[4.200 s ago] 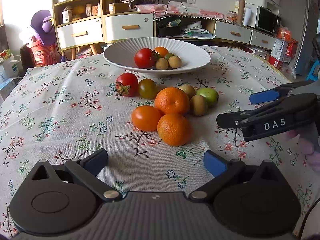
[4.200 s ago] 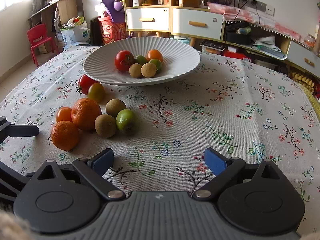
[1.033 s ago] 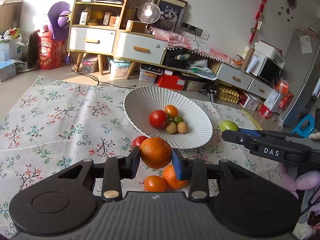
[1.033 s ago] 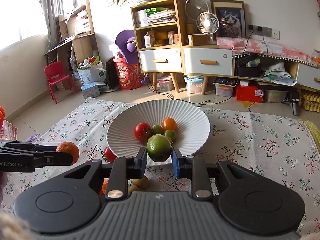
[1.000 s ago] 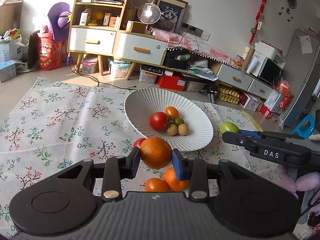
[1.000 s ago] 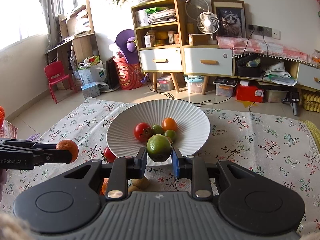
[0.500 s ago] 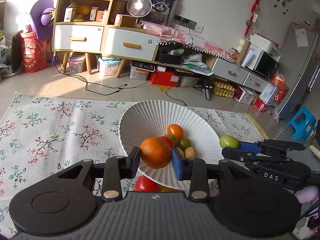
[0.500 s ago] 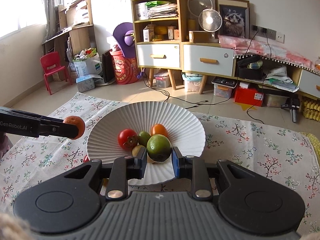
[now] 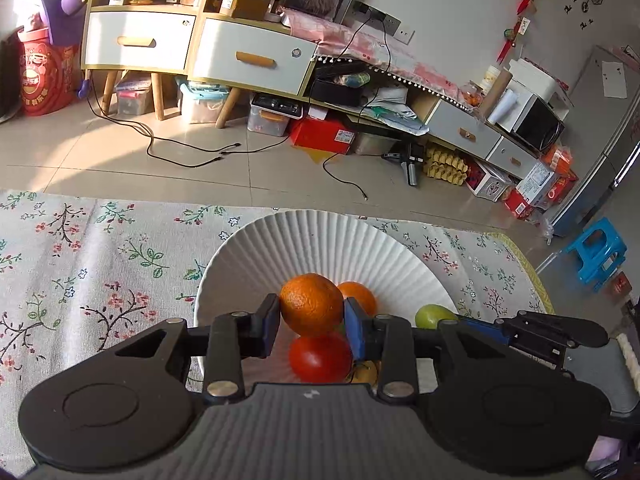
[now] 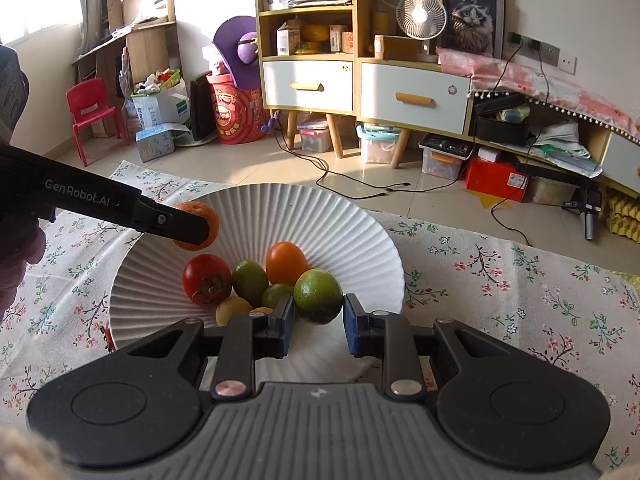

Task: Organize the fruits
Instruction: 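Carry the mandarin and green lime in both grippers over the white bowl, then open both grippers to drop the mandarin and lime into the bowl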

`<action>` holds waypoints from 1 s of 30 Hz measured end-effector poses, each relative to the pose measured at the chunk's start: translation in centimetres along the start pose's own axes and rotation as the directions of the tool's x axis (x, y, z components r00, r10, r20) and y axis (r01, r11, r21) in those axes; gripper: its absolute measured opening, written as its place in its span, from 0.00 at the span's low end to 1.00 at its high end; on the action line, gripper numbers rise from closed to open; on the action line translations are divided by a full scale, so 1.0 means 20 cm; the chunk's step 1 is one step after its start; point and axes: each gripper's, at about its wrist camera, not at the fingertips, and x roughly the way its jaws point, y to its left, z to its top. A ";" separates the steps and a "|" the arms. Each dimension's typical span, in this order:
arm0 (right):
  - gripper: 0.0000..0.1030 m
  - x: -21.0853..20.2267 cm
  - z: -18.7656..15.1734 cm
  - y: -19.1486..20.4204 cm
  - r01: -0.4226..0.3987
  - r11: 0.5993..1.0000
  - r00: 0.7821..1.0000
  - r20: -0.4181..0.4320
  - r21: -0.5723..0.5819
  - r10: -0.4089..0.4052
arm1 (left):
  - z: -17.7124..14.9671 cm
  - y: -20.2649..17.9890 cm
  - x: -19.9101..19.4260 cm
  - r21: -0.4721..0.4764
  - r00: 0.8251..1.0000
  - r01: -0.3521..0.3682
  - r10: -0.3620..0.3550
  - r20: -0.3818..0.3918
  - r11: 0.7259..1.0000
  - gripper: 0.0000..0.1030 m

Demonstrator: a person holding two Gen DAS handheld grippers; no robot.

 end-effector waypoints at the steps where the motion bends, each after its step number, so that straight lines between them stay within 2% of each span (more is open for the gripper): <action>1: 0.23 0.01 0.01 0.00 0.000 1.000 1.000 -0.003 -0.005 0.000 | 0.01 0.00 0.01 -0.005 1.000 0.009 -0.009 -0.003 1.000 0.28; 19: 0.23 0.10 0.04 -0.01 0.002 0.999 1.000 -0.027 -0.046 -0.004 | 0.06 -0.01 0.14 0.005 0.998 -0.014 0.014 -0.062 1.000 0.28; 27: 0.23 0.11 0.06 -0.01 0.002 0.999 0.999 -0.035 -0.055 -0.004 | 0.06 -0.03 0.14 -0.004 0.999 -0.006 0.006 -0.038 1.000 0.29; 30: 0.23 0.10 0.07 0.00 0.002 0.998 1.000 -0.027 -0.060 -0.003 | 0.07 -0.04 0.13 0.013 0.999 -0.011 0.012 -0.031 1.000 0.33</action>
